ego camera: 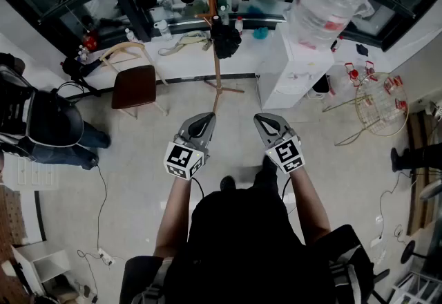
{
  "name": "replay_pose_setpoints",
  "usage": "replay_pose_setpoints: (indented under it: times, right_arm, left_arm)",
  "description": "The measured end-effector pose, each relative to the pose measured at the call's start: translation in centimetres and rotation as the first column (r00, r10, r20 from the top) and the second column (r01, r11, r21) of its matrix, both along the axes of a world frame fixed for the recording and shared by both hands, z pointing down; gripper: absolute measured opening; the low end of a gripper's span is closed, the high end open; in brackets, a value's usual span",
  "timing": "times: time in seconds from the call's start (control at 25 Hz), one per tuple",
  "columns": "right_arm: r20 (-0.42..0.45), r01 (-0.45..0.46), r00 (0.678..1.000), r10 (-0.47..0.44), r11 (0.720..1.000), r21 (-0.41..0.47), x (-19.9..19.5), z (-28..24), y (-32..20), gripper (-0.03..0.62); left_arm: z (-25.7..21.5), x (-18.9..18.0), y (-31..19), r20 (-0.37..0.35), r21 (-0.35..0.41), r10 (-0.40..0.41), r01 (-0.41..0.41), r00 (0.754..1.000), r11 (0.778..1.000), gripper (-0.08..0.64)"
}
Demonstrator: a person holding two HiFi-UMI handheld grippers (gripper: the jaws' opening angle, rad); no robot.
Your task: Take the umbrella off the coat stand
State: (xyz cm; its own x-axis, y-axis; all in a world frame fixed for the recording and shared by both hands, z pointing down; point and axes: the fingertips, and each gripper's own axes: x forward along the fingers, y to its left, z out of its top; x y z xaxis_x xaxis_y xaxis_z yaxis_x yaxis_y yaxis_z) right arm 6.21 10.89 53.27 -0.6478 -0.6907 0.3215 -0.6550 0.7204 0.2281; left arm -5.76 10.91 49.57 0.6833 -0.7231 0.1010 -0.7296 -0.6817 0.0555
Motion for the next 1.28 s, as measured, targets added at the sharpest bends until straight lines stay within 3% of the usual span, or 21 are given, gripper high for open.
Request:
replay_pose_setpoints:
  times: [0.56,0.88,1.04,1.28]
  right_arm:
    - [0.003,-0.063,0.998,0.063,0.998,0.027,-2.0,0.2,0.9,0.003]
    - [0.017,-0.040,0.999,0.040,0.999,0.027,-2.6,0.0,1.9,0.009]
    - [0.042,-0.015,0.999,0.013,0.999,0.044,-3.1,-0.5,2.4,0.043]
    - [0.056,-0.017,0.998,0.013,0.998,0.065,-2.9,-1.1,2.7,0.168]
  left_arm:
    - [1.0,-2.7,1.9,0.017,-0.015,0.008,-0.007,1.000,1.000,0.000]
    - [0.8,-3.1,2.3,0.018,-0.004,0.009,-0.009,1.000,1.000,0.000]
    - [0.6,-3.2,2.6,-0.013,0.001,0.005,-0.005,1.000,1.000,0.009]
    - [0.2,-2.7,3.2,-0.004,0.010,0.017,-0.017,1.000,1.000,0.091]
